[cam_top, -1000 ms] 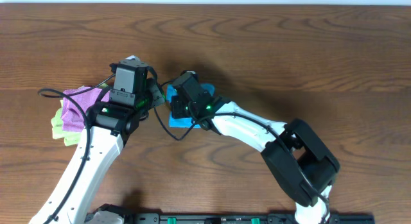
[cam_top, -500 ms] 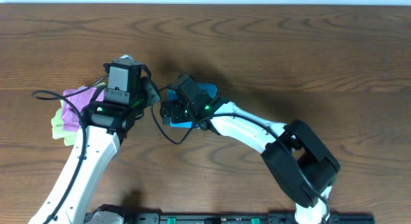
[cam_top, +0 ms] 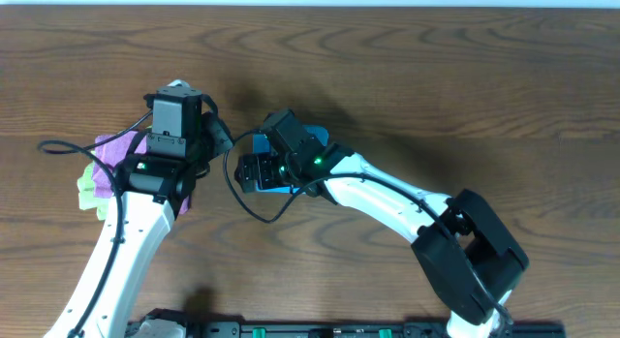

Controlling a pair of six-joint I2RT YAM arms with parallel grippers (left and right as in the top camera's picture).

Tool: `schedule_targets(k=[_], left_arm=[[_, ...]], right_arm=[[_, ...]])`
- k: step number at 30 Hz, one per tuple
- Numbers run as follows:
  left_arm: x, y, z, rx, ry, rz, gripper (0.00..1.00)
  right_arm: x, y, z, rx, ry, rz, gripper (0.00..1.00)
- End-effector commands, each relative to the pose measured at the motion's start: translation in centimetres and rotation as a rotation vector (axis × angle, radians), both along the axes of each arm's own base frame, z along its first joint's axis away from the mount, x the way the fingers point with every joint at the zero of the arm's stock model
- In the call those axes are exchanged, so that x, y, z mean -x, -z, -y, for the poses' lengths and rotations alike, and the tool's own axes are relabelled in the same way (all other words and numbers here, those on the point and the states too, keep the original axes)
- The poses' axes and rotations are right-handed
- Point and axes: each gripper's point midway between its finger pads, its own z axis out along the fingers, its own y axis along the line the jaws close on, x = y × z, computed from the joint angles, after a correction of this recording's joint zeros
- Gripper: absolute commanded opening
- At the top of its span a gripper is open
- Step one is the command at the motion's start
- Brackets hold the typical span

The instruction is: Fold the cloth

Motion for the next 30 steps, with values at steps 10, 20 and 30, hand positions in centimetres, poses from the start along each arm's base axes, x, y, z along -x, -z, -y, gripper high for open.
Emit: schedule_targets(k=[10,20,30], left_arm=[[-0.4,-2.8,-1.1,-0.001,-0.019,0.084,0.06],[-0.2,-3.4,-1.1,0.001,-0.02,0.1,0.06],[0.8,-4.9,-1.3,0.003,-0.023,0.134,0.06]], right_arm=[[3.7,-2.3,-3.8,-0.075,-0.105,-0.005,0.99],[3.2,-4.0,-3.5,-0.098,-0.1,0.027,0.97],[-2.1,-12.3,8.0,0.089,0.008,0.32,0.01]])
